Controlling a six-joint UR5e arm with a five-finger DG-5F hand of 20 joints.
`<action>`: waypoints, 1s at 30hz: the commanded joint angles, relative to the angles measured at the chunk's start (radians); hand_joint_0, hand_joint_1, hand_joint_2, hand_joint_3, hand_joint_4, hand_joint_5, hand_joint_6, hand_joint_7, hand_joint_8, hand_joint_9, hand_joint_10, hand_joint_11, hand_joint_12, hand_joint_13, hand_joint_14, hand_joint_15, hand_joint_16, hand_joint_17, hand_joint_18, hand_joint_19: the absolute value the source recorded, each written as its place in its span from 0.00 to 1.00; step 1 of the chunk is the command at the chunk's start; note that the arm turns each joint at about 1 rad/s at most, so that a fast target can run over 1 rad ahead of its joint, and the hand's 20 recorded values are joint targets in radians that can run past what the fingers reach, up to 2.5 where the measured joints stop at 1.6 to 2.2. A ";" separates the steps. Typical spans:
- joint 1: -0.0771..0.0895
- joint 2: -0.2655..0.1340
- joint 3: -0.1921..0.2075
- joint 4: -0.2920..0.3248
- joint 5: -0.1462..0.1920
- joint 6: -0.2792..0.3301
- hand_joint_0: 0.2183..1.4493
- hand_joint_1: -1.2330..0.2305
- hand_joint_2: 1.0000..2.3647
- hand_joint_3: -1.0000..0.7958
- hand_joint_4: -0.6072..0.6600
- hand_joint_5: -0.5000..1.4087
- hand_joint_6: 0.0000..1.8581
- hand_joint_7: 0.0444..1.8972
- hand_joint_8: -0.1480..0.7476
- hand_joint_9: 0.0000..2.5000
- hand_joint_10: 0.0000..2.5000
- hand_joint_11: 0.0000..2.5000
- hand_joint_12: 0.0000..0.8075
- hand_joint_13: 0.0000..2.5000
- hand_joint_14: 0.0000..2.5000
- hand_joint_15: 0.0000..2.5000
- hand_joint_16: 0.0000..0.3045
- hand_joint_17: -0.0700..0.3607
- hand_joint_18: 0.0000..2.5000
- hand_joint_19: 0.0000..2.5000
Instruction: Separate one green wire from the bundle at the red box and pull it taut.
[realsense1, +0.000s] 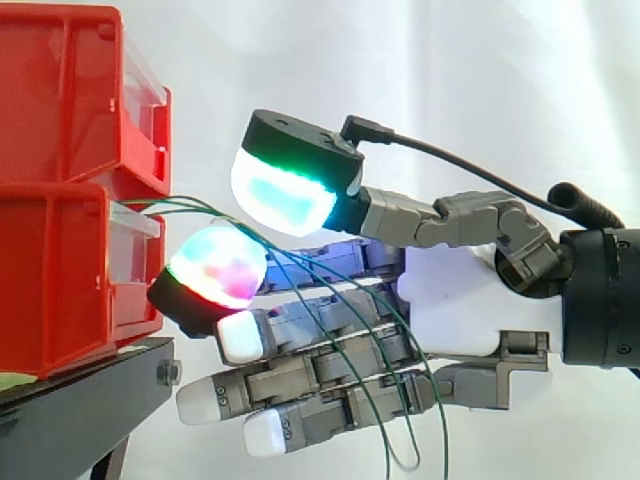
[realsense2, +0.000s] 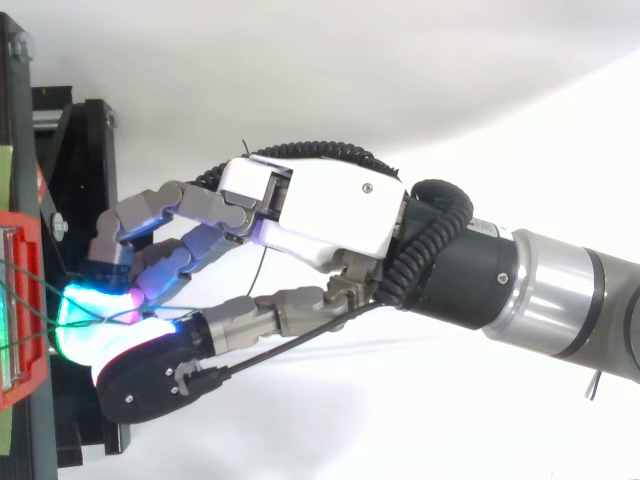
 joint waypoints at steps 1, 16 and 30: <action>0.000 0.002 0.002 -0.002 -0.003 0.005 0.35 0.37 0.01 0.34 0.57 0.17 0.48 0.52 0.48 0.37 0.01 0.26 0.44 0.27 0.00 0.12 0.15 0.40 0.26 0.18; -0.006 0.000 0.032 -0.051 -0.020 0.012 0.24 0.43 0.00 0.28 0.61 0.17 0.47 0.49 0.50 0.37 0.01 0.25 0.47 0.27 0.00 0.12 0.17 0.43 0.27 0.17; -0.011 0.000 0.054 -0.093 -0.036 0.013 0.31 0.43 0.01 0.40 0.59 0.17 0.47 0.55 0.49 0.37 0.01 0.25 0.45 0.27 0.00 0.12 0.15 0.40 0.26 0.18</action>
